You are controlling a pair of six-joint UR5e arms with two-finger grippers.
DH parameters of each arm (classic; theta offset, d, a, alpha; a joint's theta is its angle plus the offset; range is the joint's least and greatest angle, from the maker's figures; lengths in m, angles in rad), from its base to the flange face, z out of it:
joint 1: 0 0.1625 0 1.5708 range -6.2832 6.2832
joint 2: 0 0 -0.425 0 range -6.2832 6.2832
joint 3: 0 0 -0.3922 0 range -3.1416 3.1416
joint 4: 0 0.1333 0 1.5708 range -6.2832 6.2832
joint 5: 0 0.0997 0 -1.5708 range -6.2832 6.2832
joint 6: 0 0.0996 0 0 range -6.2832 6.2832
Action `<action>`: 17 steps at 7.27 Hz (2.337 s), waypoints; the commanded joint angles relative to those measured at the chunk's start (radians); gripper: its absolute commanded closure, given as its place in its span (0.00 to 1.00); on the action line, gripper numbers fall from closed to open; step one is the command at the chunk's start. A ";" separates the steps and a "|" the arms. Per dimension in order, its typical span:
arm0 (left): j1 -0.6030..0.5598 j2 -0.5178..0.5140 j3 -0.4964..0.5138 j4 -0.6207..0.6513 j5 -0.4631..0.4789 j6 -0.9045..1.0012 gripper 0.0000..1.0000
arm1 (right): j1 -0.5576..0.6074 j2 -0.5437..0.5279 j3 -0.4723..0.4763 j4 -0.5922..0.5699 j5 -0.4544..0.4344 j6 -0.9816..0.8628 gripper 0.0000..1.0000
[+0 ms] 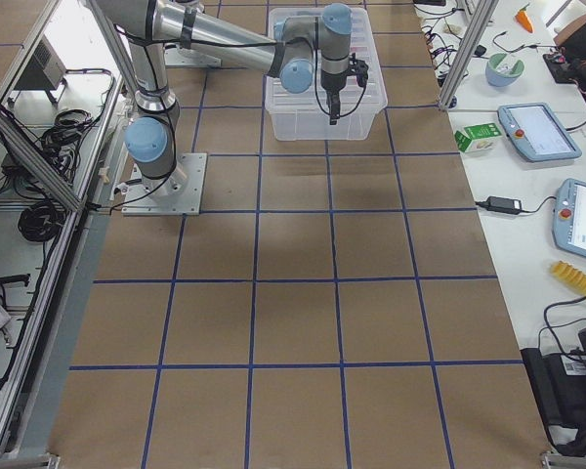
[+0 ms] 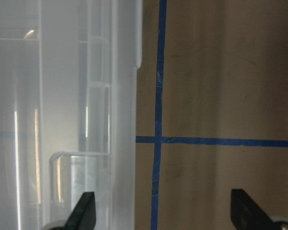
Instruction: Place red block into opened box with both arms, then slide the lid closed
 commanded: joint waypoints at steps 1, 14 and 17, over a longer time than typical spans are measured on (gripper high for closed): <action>0.121 -0.111 -0.146 0.293 -0.003 0.215 0.00 | -0.002 0.008 0.013 -0.033 0.002 -0.004 0.00; 0.129 -0.332 -0.397 0.812 -0.027 0.285 0.98 | -0.275 -0.025 0.008 -0.030 -0.040 -0.139 0.00; 0.115 -0.219 -0.216 0.481 -0.032 0.280 0.98 | -0.295 -0.030 0.009 -0.022 -0.064 -0.161 0.00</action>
